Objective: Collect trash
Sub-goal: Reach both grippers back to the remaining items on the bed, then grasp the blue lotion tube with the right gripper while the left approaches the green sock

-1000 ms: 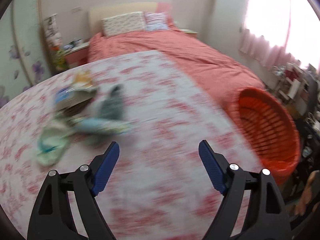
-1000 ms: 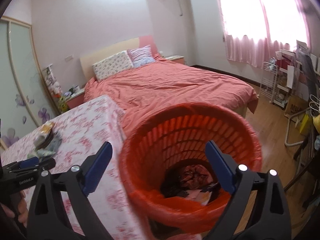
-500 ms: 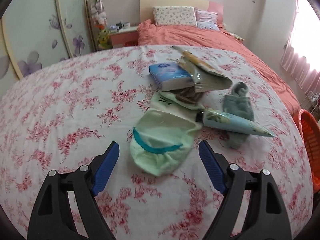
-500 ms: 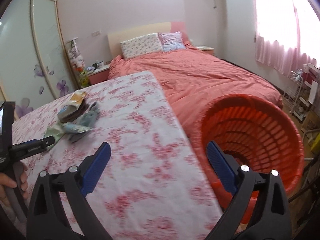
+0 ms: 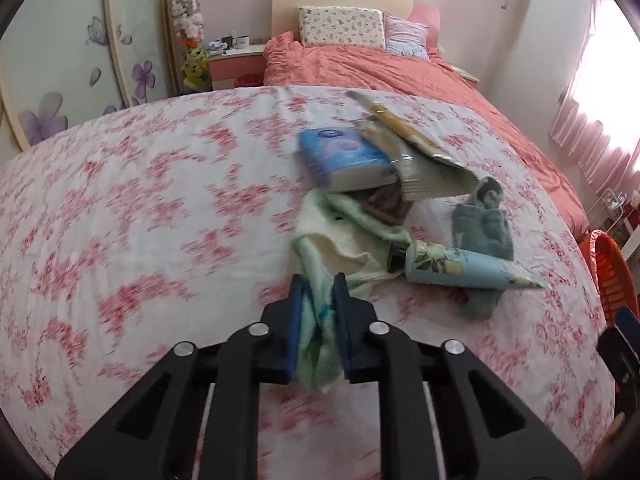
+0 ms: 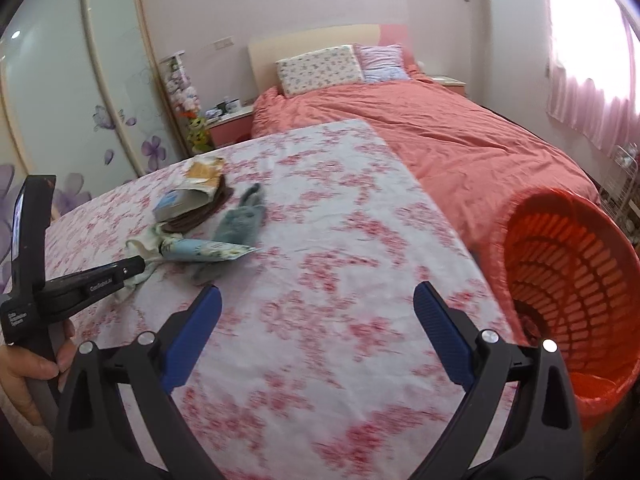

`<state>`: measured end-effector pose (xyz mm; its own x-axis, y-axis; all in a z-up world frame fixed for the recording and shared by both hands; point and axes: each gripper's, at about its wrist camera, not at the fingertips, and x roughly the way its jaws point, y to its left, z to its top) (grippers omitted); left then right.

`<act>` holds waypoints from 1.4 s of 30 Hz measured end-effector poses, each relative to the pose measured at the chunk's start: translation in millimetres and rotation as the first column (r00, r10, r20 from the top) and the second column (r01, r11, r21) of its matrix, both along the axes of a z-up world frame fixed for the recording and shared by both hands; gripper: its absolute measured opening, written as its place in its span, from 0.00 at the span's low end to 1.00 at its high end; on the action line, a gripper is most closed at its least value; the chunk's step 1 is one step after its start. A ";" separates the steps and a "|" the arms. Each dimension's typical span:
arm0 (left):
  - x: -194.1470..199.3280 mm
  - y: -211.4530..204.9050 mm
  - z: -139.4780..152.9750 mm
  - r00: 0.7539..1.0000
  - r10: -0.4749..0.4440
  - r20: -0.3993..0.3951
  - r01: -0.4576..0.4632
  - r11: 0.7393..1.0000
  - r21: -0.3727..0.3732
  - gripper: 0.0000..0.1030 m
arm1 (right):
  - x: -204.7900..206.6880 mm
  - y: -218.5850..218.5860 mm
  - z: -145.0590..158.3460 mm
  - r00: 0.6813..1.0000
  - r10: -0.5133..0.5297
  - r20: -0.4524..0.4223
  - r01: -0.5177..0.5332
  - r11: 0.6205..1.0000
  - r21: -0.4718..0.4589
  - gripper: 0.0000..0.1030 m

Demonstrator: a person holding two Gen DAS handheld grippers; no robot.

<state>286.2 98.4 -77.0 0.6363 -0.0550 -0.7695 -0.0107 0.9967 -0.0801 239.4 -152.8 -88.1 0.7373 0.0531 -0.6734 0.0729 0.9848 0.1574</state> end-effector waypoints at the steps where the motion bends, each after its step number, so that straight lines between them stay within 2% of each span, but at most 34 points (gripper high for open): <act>1: -4.8 8.0 0.5 1.000 0.013 0.003 -0.013 1.000 0.003 0.15 | 2.7 5.4 0.8 1.000 0.017 0.002 -0.017 1.000 -0.002 0.92; 5: -21.6 38.8 2.6 0.997 0.074 0.010 -0.074 0.997 0.032 0.16 | 13.5 28.9 5.2 0.997 0.075 0.016 -0.075 0.997 -0.008 0.92; 9: -35.6 65.9 1.1 0.992 0.127 0.017 -0.128 0.991 0.045 0.20 | 24.1 57.0 7.9 0.990 0.140 0.017 -0.140 0.990 0.015 0.91; 12: -37.2 78.9 0.4 0.989 0.143 0.023 -0.144 0.989 0.036 0.29 | 31.9 83.5 8.0 0.977 0.214 0.011 -0.215 0.976 0.033 0.85; 15: -36.3 82.2 -0.4 0.989 0.145 0.019 -0.145 0.989 0.010 0.29 | 42.8 116.4 5.2 0.948 0.318 -0.001 -0.318 0.947 0.031 0.80; 19: -38.8 86.8 -1.6 0.989 0.150 0.019 -0.150 0.989 -0.022 0.29 | 59.3 156.7 -3.8 0.905 0.424 -0.041 -0.426 0.903 -0.054 0.78; 22: -37.9 92.0 0.4 0.987 0.161 0.028 -0.160 0.987 -0.005 0.29 | 66.8 170.4 -7.8 0.892 0.448 -0.064 -0.453 0.884 -0.115 0.78; 24: -34.9 98.6 0.2 0.981 0.195 0.023 -0.195 0.980 0.028 0.27 | 74.6 174.5 -11.7 0.879 0.468 -0.091 -0.476 0.872 -0.112 0.78; 26: -32.6 112.7 -0.9 0.975 0.222 0.012 -0.222 0.975 0.001 0.26 | 81.9 177.4 -16.1 0.866 0.484 -0.127 -0.497 0.860 -0.112 0.78; 29: -33.2 122.5 -0.9 0.971 0.239 0.007 -0.239 0.971 0.000 0.26 | 89.0 183.4 -23.0 0.836 0.522 -0.170 -0.541 0.835 -0.099 0.78; 30: -34.5 124.5 -0.6 0.970 0.241 0.006 -0.241 0.970 -0.005 0.26 | 89.3 185.4 -24.7 0.831 0.525 -0.184 -0.549 0.828 -0.113 0.76; 32: -36.4 127.7 -0.1 0.970 0.242 0.002 -0.242 0.970 -0.018 0.26 | 87.3 187.1 -28.5 0.825 0.525 -0.207 -0.556 0.819 -0.142 0.65; 33: -37.7 129.6 0.4 0.970 0.243 -0.001 -0.242 0.970 -0.030 0.26 | 87.2 182.2 -28.3 0.828 0.520 -0.211 -0.550 0.827 -0.120 0.54; 34: -38.4 129.8 0.7 0.970 0.241 -0.002 -0.241 0.970 -0.038 0.26 | 87.2 176.2 -26.9 0.844 0.492 -0.213 -0.521 0.847 -0.107 0.45; 36: -40.2 130.4 1.5 0.972 0.237 -0.001 -0.236 0.970 -0.061 0.26 | 87.5 162.5 -25.5 0.880 0.423 -0.218 -0.449 0.889 -0.087 0.36; 38: -41.8 128.4 4.2 0.976 0.220 0.008 -0.218 0.972 -0.085 0.27 | 84.1 143.6 -23.5 0.908 0.357 -0.219 -0.373 0.927 -0.035 0.22; 39: -43.1 125.2 6.0 0.978 0.206 0.014 -0.204 0.975 -0.093 0.27 | 81.7 134.3 -23.0 0.918 0.324 -0.228 -0.334 0.943 -0.007 0.17; 41: -43.8 118.4 9.0 0.985 0.172 0.024 -0.168 0.980 -0.109 0.31 | 76.9 120.5 -21.5 0.927 0.286 -0.243 -0.286 0.958 0.036 0.17; 42: -44.3 114.1 10.4 0.987 0.155 0.030 -0.151 0.982 -0.114 0.40 | 74.6 116.3 -21.6 0.930 0.270 -0.248 -0.268 0.962 0.043 0.17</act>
<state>242.0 212.5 -66.6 0.6729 -0.0382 -0.7387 -0.1569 0.9686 -0.1931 314.0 -36.4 -109.7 0.5034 0.2324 -0.8322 -0.1569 0.9717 0.1765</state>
